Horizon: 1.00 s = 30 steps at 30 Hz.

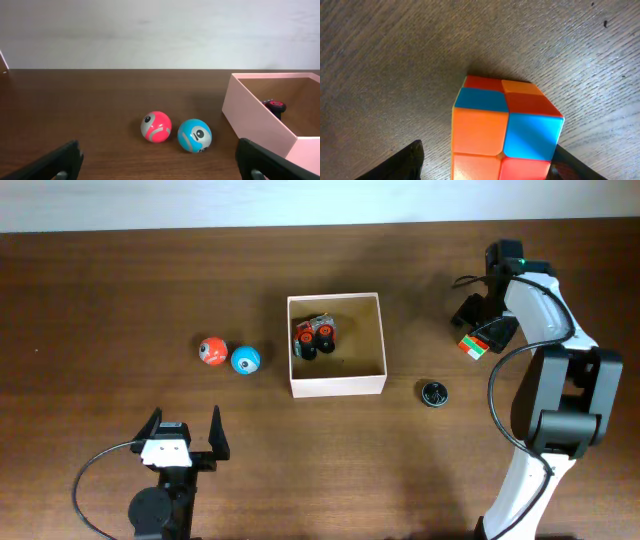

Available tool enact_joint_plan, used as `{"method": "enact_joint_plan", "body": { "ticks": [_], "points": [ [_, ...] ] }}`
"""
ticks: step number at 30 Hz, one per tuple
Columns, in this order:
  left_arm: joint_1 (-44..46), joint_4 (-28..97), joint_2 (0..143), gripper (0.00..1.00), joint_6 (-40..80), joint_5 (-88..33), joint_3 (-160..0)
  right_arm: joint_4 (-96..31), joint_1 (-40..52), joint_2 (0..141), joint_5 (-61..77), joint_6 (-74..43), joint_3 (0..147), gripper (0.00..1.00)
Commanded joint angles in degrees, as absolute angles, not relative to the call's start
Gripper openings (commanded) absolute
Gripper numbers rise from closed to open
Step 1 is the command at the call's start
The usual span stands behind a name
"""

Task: Pack container

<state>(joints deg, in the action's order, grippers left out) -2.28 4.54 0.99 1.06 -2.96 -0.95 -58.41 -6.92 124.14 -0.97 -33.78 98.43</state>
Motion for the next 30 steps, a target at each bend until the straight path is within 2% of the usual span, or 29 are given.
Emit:
{"method": "enact_joint_plan", "body": {
  "ticks": [1,5,9,13,21,27,30],
  "points": [
    [-2.52,4.54,0.78,0.99,0.36,-2.59,-0.51,-58.0,-6.83,124.25,-0.69,-33.41,98.13,0.62],
    [-2.52,4.54,0.78,0.99,0.36,-2.57,-0.51,-58.0,-6.83,124.25,-0.69,-33.43,98.13,0.41],
    [-2.52,4.54,0.78,0.99,0.36,-2.57,-0.51,-58.04,-6.83,124.25,-1.65,-33.43,98.15,0.33],
    [-2.52,4.54,0.78,0.99,0.36,-2.57,-0.51,-59.46,-6.76,124.22,-2.13,-33.41,99.33,0.33],
    [-2.52,4.54,0.78,0.99,0.36,-2.59,-0.51,-71.79,-3.75,123.74,-2.39,-31.48,114.19,0.33],
    [-2.52,4.54,0.78,0.99,0.36,-2.57,-0.51,-79.44,4.1,123.74,-2.37,-30.2,127.22,0.34],
    [-2.52,4.56,0.78,0.99,0.38,-2.59,-0.51,-79.57,8.73,123.74,-2.35,-30.22,129.1,0.35]
  ]
}}
